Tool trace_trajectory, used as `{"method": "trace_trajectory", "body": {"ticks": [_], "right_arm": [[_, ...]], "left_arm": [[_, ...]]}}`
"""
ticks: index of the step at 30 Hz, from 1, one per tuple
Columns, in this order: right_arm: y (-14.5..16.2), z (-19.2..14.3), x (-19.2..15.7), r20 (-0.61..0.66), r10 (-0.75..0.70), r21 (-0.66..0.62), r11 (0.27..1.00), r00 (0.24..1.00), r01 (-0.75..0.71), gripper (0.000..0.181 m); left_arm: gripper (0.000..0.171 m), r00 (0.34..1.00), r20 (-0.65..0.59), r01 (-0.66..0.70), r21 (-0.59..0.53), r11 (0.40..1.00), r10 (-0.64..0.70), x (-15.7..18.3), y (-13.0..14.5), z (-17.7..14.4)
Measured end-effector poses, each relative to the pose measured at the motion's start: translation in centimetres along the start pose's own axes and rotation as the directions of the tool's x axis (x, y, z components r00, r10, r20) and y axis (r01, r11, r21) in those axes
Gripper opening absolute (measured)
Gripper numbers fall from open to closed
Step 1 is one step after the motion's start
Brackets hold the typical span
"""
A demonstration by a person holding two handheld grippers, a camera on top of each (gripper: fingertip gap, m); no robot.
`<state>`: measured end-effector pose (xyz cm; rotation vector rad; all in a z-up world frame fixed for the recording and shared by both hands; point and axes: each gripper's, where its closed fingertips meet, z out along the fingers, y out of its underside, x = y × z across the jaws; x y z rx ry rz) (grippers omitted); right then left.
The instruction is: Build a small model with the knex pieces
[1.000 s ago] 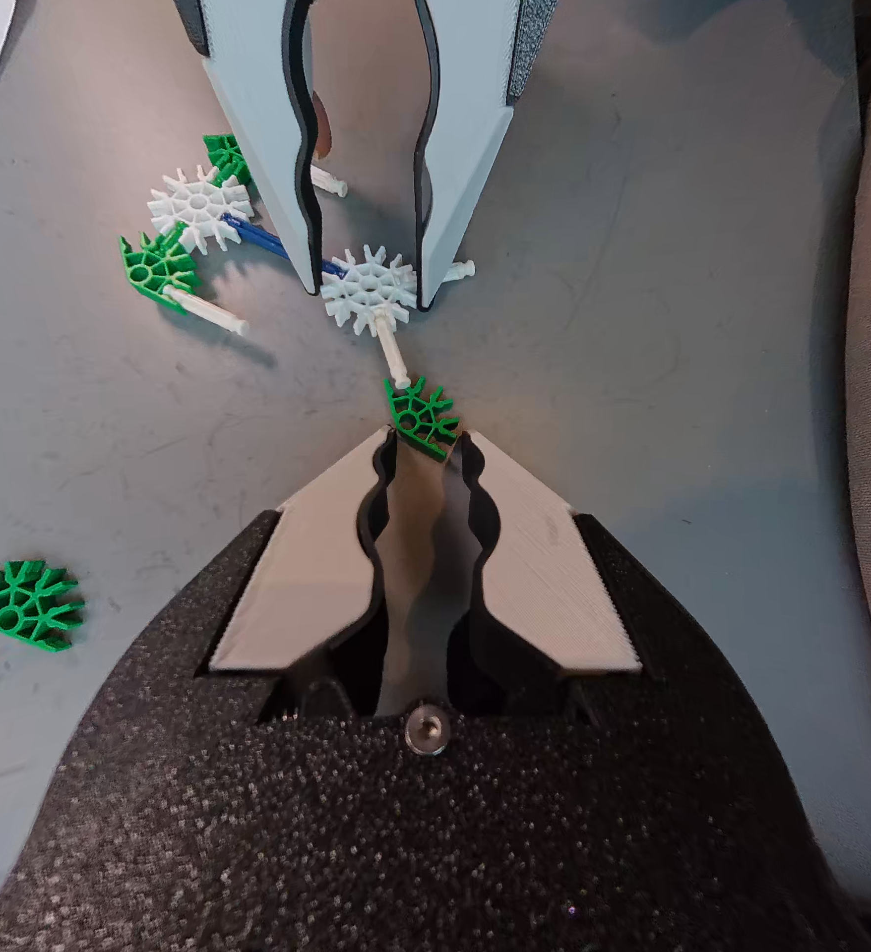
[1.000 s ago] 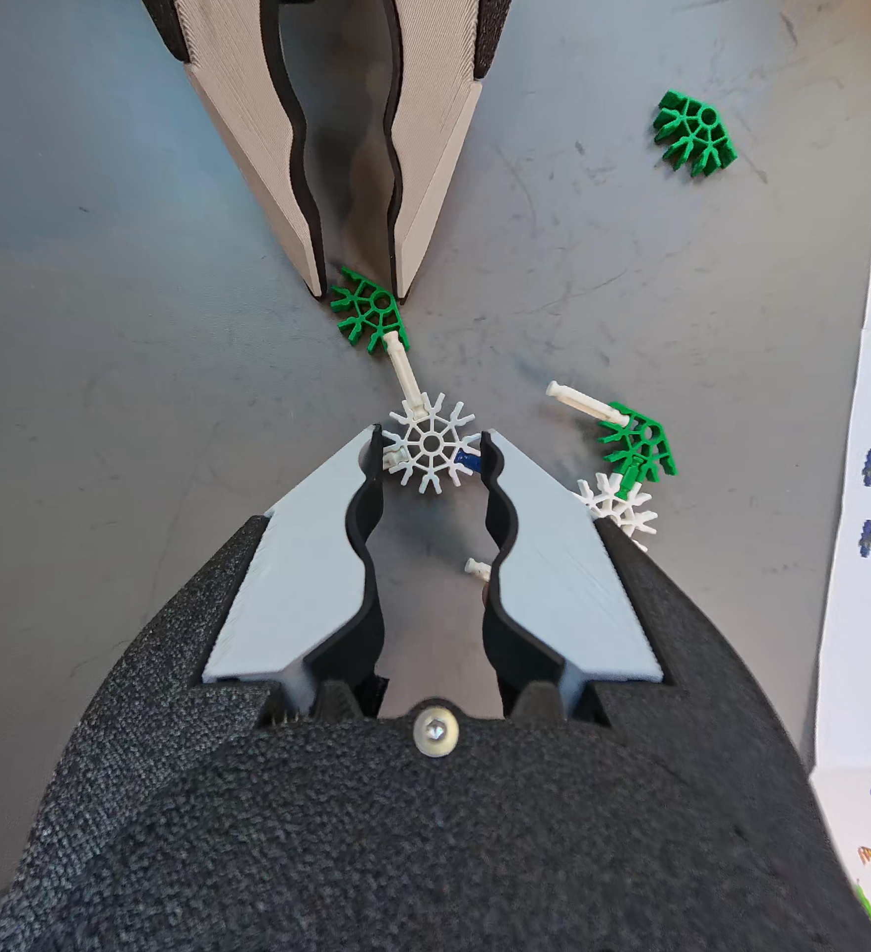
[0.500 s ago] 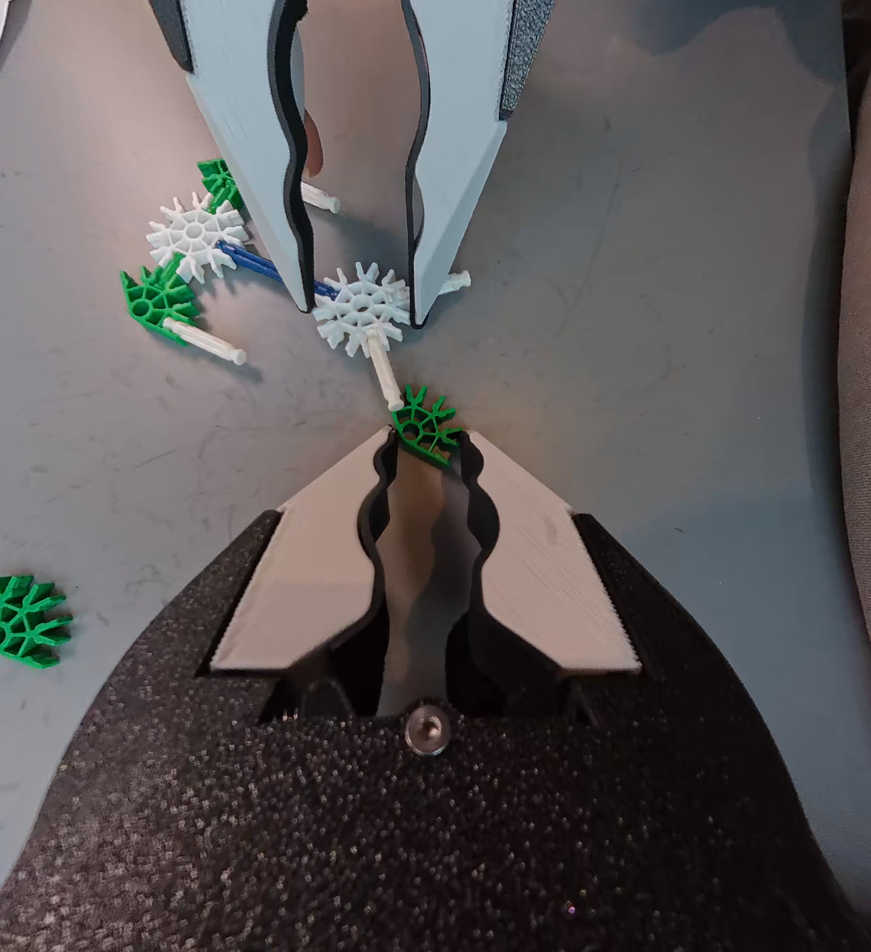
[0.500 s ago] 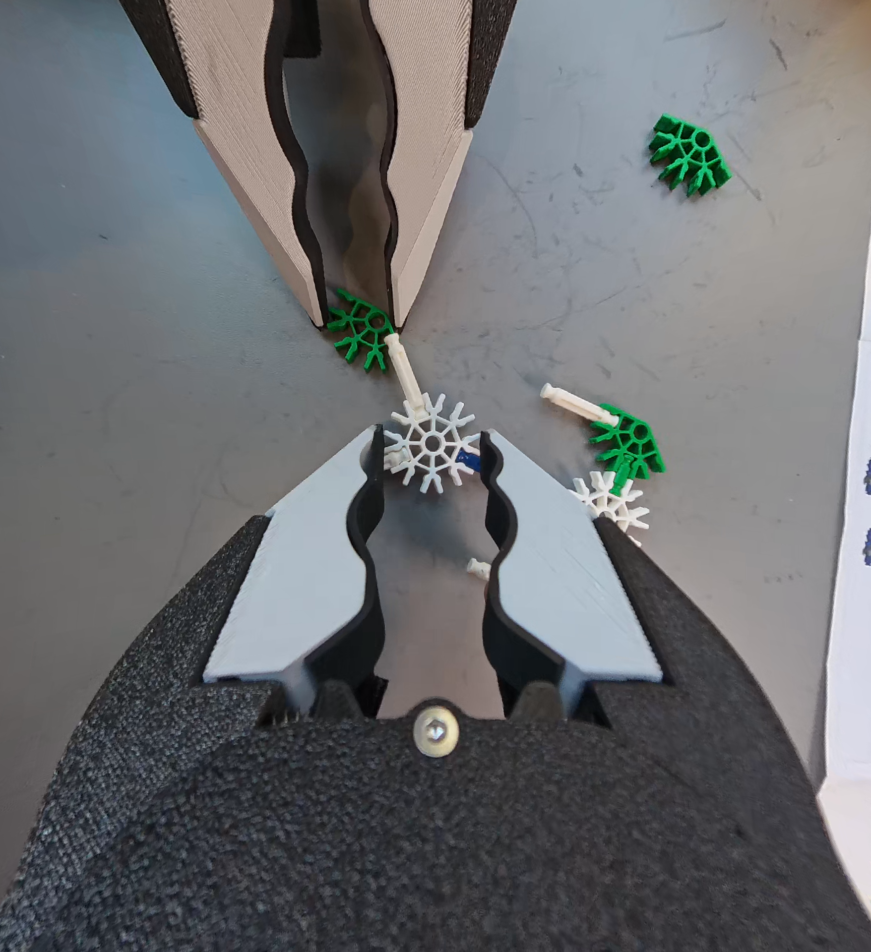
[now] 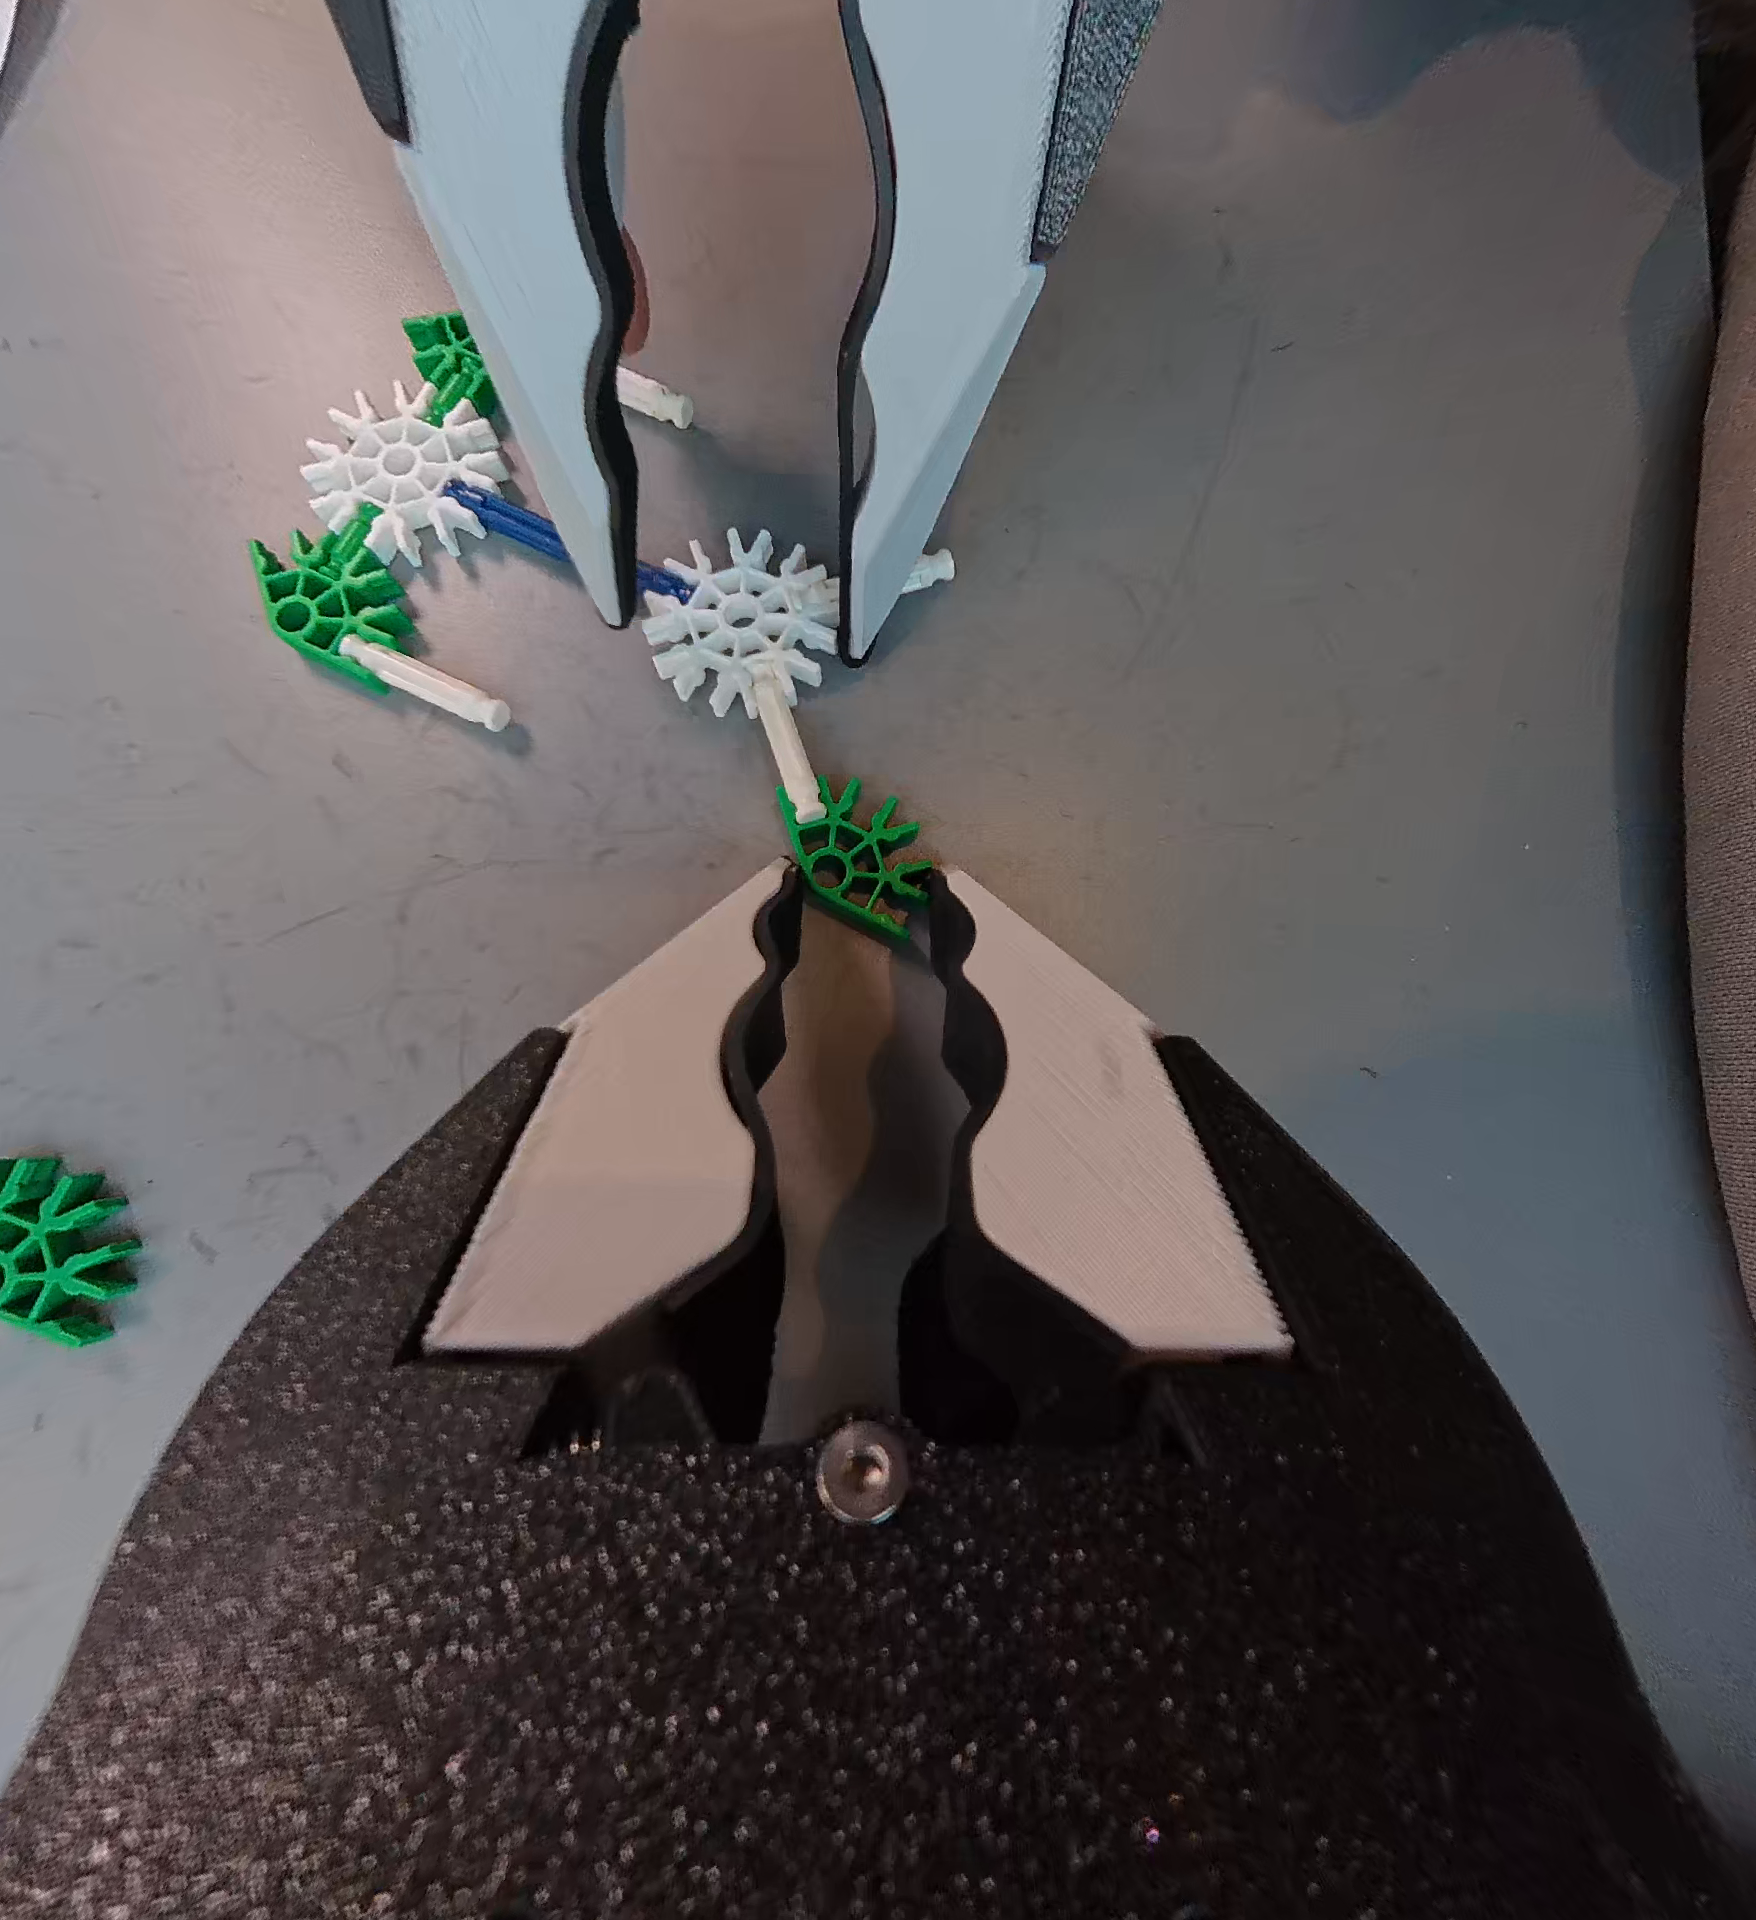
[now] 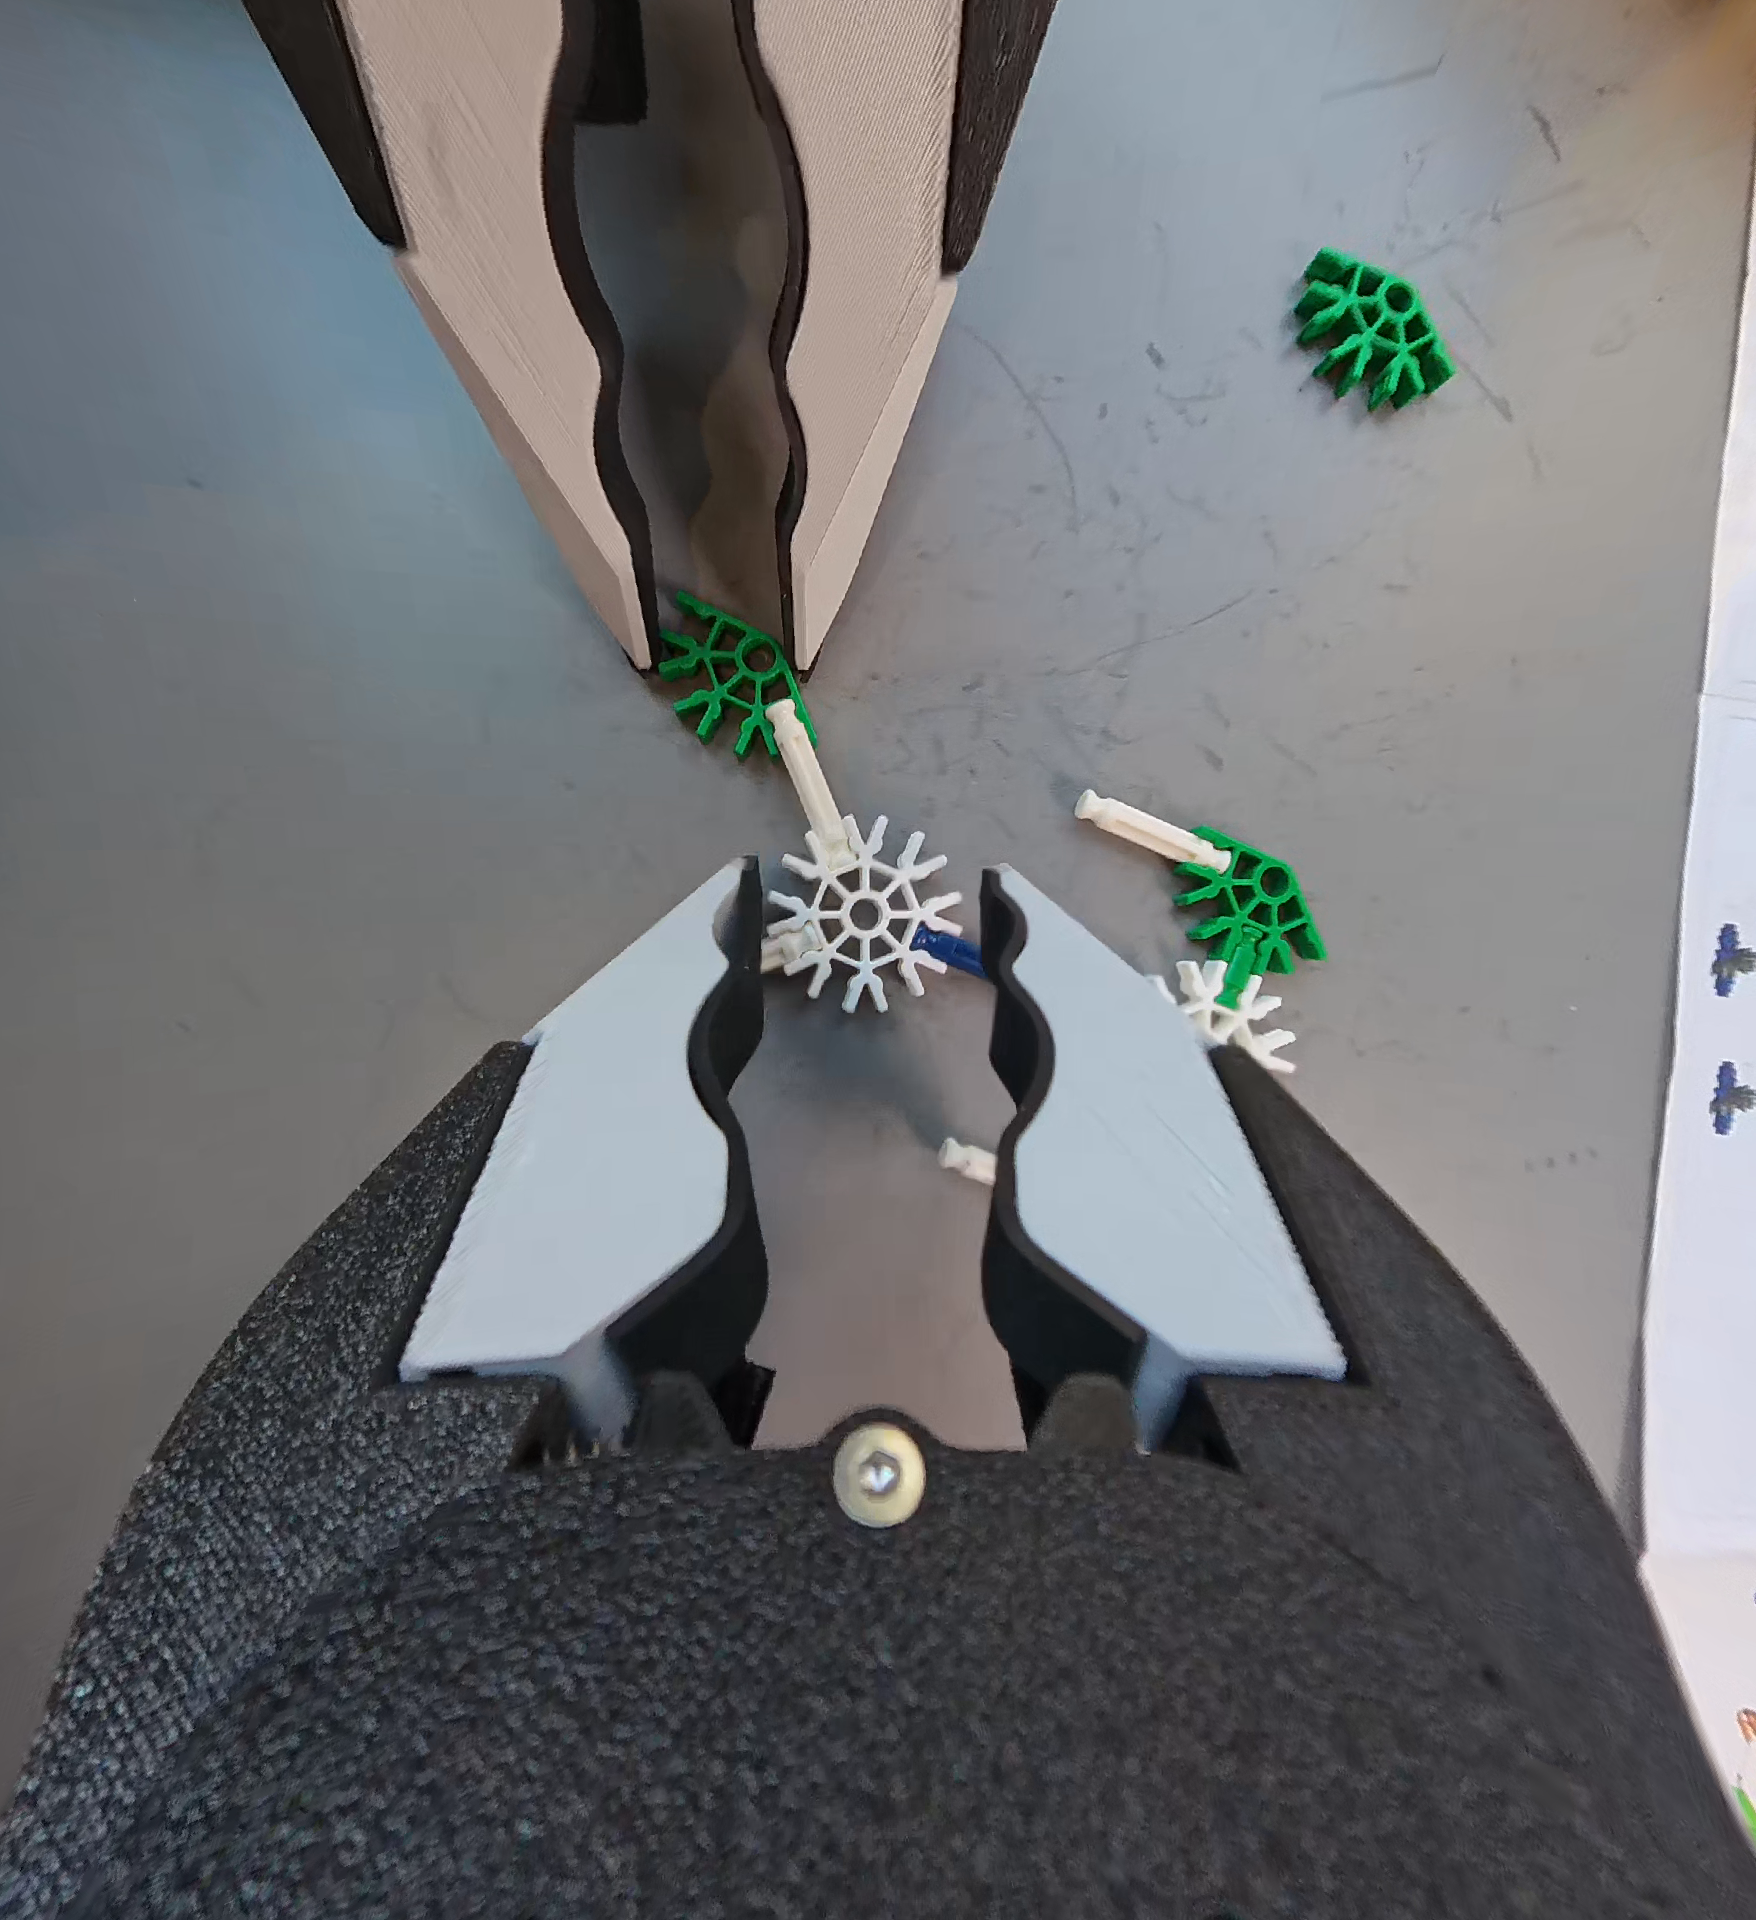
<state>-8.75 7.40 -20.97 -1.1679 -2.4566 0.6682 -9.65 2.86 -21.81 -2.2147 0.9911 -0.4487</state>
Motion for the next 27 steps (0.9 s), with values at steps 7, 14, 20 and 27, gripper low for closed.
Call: {"method": "trace_trajectory", "body": {"ticks": [7, 14, 20, 27], "right_arm": [[-2.7, -0.3, -0.7, 0.017, -0.012, 0.107, 0.994, 1.0, 0.01, 0.0], [-2.0, 1.3, -1.4, 0.055, -0.007, 0.018, 1.0, 0.998, 0.006, 0.0], [-1.9, 1.4, -1.6, 0.083, 0.012, -0.091, 0.996, 0.996, -0.004, 0.0], [-2.1, 1.9, -1.7, 0.132, -0.054, -0.149, 0.986, 0.99, 0.073, 0.0]], "left_arm": [[0.023, 1.0, -0.001, 0.001, 0.001, 1.0, -0.001, 0.0, 0.0, 0.0], [0.023, 1.0, 0.001, 0.001, 0.001, 1.0, -0.001, 0.1, 0.0, 0.0], [0.023, 1.0, -0.009, 0.013, 0.006, 1.0, -0.013, 0.1, 0.0, 0.0], [0.025, 0.999, -0.023, 0.025, 0.01, 1.0, -0.025, 0.2, 0.1, -0.1]]}}
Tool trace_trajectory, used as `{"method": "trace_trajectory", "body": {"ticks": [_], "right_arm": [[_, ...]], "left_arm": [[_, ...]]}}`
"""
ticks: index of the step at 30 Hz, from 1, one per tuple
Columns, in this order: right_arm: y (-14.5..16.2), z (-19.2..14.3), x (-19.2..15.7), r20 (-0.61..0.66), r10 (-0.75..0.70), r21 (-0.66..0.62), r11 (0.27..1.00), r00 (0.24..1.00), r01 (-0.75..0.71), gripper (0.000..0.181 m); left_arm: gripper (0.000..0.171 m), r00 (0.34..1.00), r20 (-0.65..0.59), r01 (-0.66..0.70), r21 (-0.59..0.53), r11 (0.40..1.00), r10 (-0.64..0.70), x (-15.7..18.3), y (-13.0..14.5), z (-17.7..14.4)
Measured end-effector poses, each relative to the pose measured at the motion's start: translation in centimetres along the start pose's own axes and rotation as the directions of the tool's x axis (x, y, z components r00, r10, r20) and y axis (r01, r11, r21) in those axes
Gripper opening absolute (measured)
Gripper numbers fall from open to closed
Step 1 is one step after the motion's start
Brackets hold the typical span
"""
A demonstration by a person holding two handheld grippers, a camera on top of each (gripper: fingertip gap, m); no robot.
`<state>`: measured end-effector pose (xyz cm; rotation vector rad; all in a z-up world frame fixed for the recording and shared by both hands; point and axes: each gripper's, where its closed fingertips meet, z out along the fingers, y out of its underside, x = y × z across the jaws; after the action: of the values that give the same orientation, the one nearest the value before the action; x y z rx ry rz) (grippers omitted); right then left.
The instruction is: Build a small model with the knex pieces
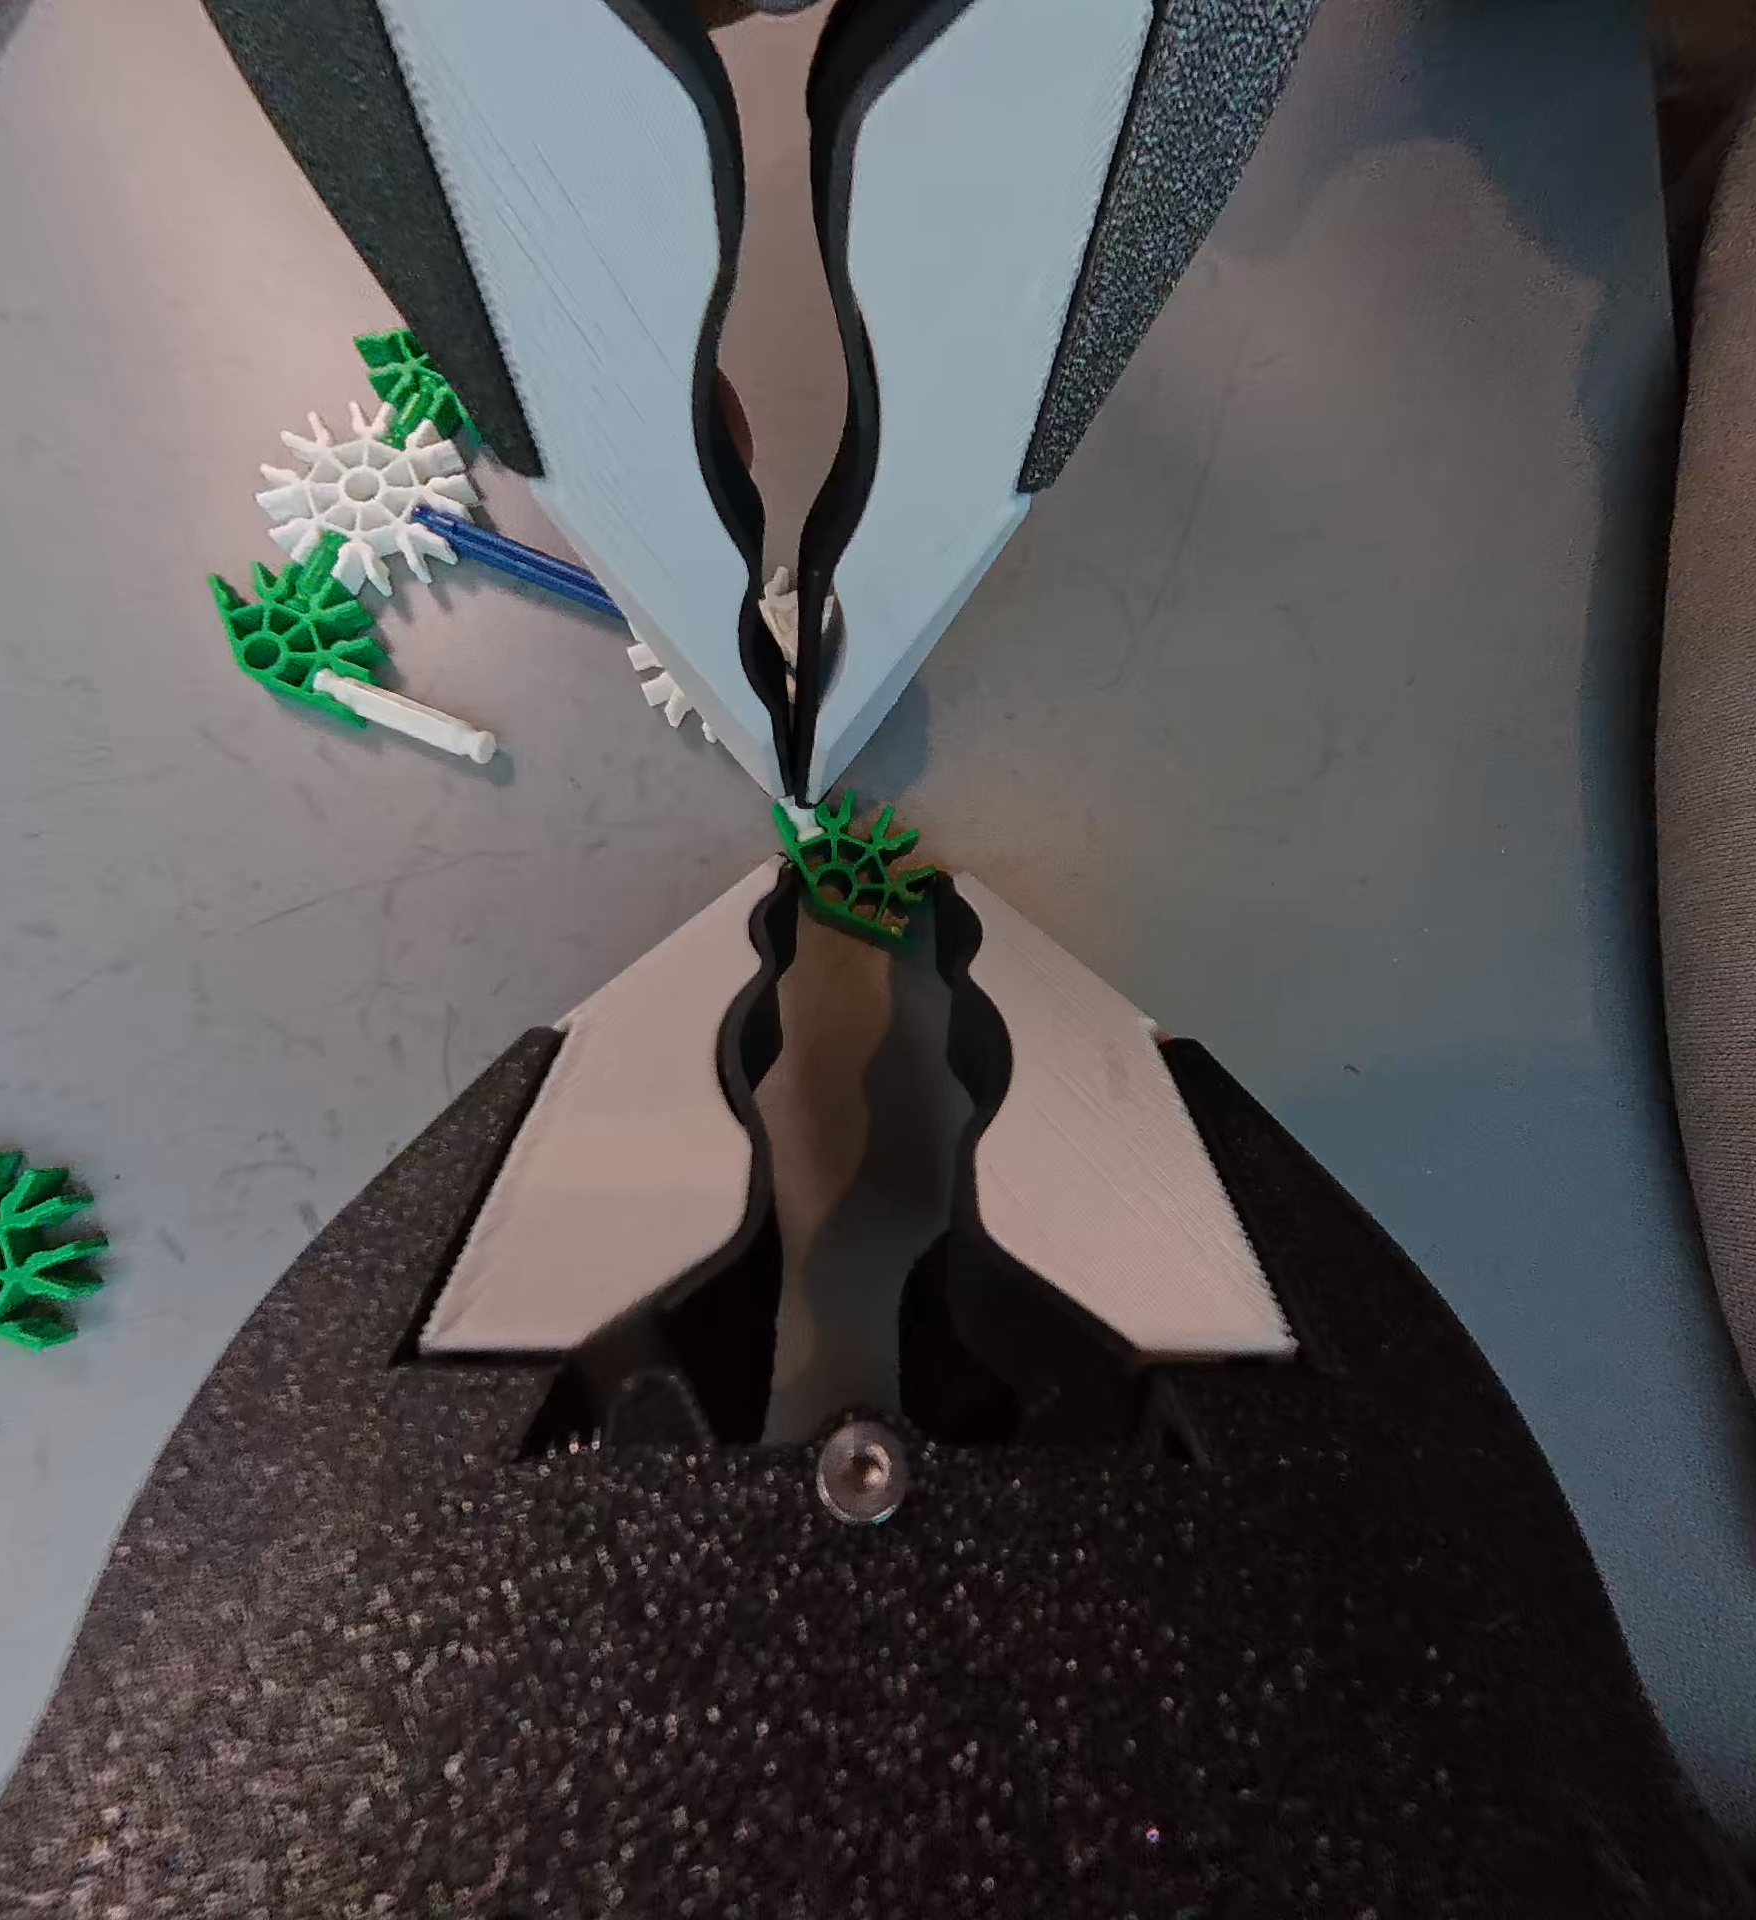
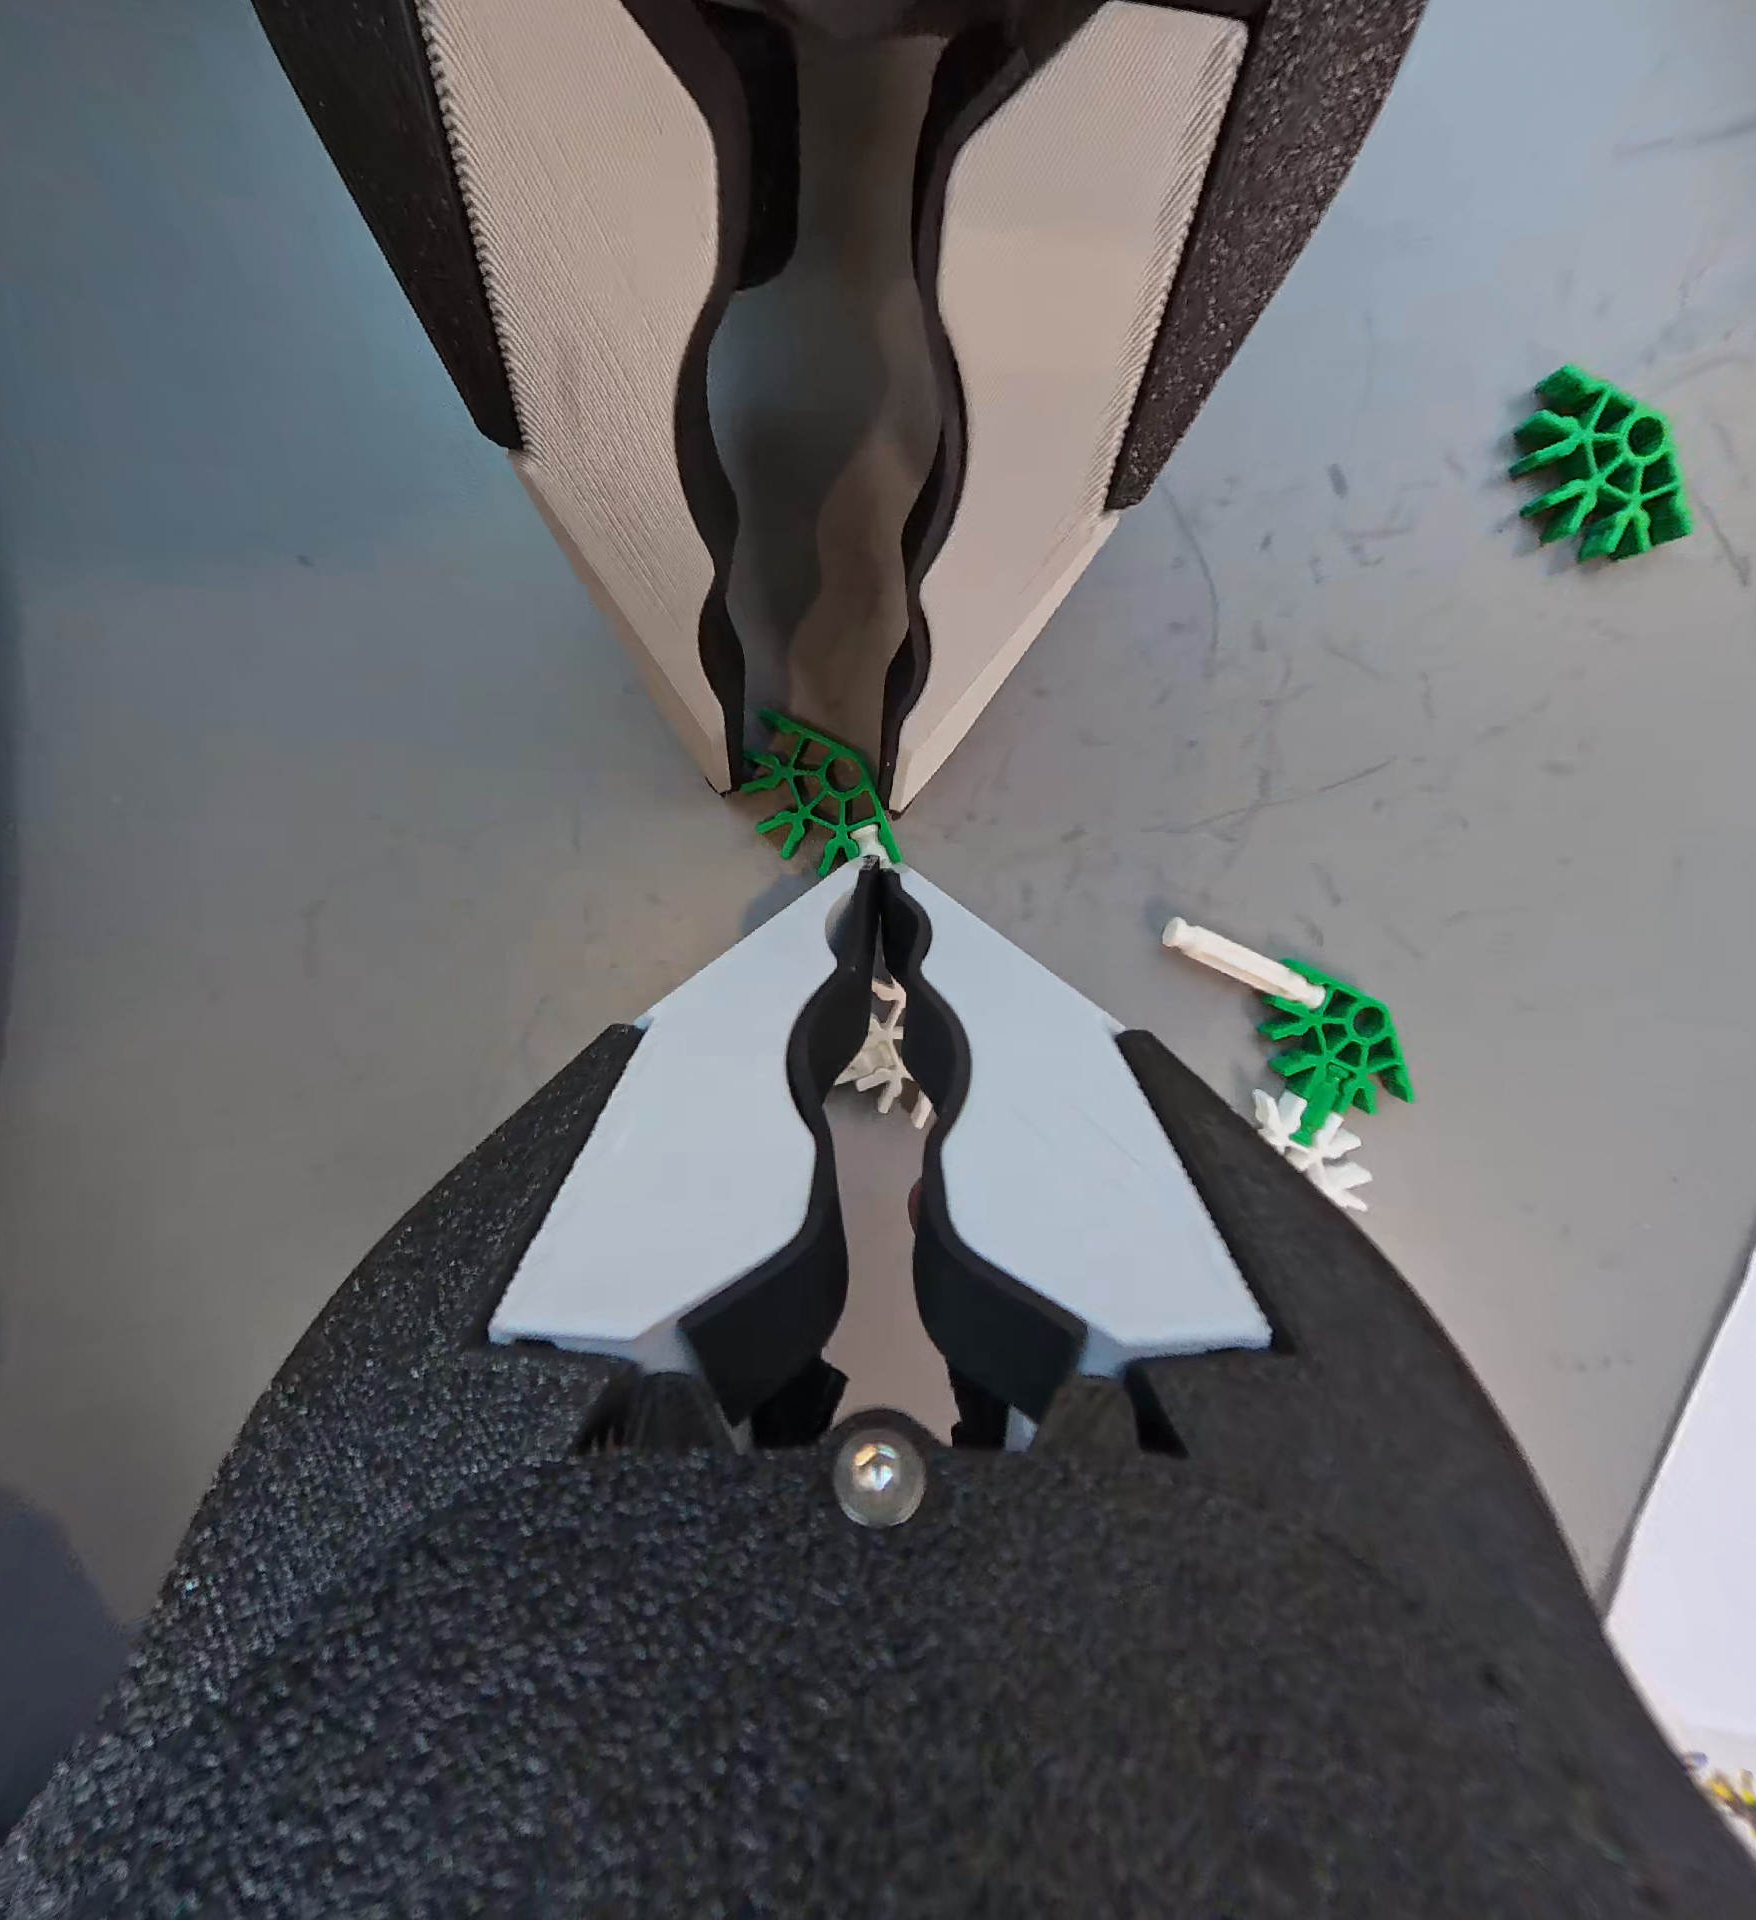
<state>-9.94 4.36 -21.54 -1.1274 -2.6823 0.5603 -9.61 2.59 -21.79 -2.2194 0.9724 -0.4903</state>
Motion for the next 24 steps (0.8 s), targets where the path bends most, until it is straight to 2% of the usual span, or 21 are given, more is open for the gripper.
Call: {"method": "trace_trajectory", "body": {"ticks": [5, 8, 9, 12, 15, 17, 19, 21, 22, 24], "right_arm": [[-0.1, -0.1, 0.3, -0.05, -0.013, 0.11, 0.994, 0.999, 0.019, 0.0], [0.9, -1.3, 0.8, -0.085, 0.05, 0.196, 0.98, 0.995, -0.033, 0.019], [1.3, -2.1, 1.0, -0.097, 0.07, 0.218, 0.975, 0.993, -0.047, 0.02], [2.8, -4.0, 0.7, -0.101, 0.134, 0.262, 0.96, 0.986, -0.104, 0.021], [4.7, -4.4, 0.3, -0.132, 0.166, 0.27, 0.955, 0.977, -0.126, 0.023], [5.7, -4.9, 0.4, -0.162, 0.199, 0.291, 0.945, 0.966, -0.146, 0.023], [6.6, -5.7, 1.0, -0.189, 0.239, 0.327, 0.93, 0.953, -0.168, 0.023], [7.3, -6.6, 1.9, -0.221, 0.284, 0.373, 0.909, 0.933, -0.188, 0.022], [7.5, -7.1, 2.4, -0.238, 0.301, 0.4, 0.897, 0.923, -0.19, 0.022], [7.8, -7.9, 3.4, -0.279, 0.331, 0.439, 0.879, 0.902, -0.186, 0.021]], "left_arm": [[0.025, 1.0, 0.001, 0.003, 0.0, 1.0, -0.003, 0.0, 0.0, 0.0], [0.025, 1.0, 0.0, 0.01, -0.003, 1.0, -0.01, 0.1, 0.0, 0.0], [0.025, 1.0, -0.007, 0.004, -0.007, 1.0, -0.004, 0.2, 0.0, -0.1], [0.026, 0.997, -0.072, 0.003, -0.005, 1.0, -0.004, 1.2, 0.1, -0.3], [0.029, 0.985, -0.175, 0.012, 0.013, 1.0, -0.01, 2.6, 0.0, -0.7], [0.029, 0.982, -0.186, 0.001, 0.041, 0.999, 0.006, 2.6, -0.2, -1.2], [0.028, 0.994, -0.106, 0.03, 0.095, 0.995, -0.02, 0.7, -1.0, -2.0], [0.025, 0.991, 0.057, 0.112, 0.182, 0.977, -0.125, -3.3, -1.8, -3.3], [0.024, 0.968, 0.16, 0.156, 0.219, 0.963, -0.193, -5.8, -1.7, -4.2], [0.024, 0.881, 0.354, 0.233, 0.25, 0.94, -0.313, -10.4, 0.1, -6.0]]}}
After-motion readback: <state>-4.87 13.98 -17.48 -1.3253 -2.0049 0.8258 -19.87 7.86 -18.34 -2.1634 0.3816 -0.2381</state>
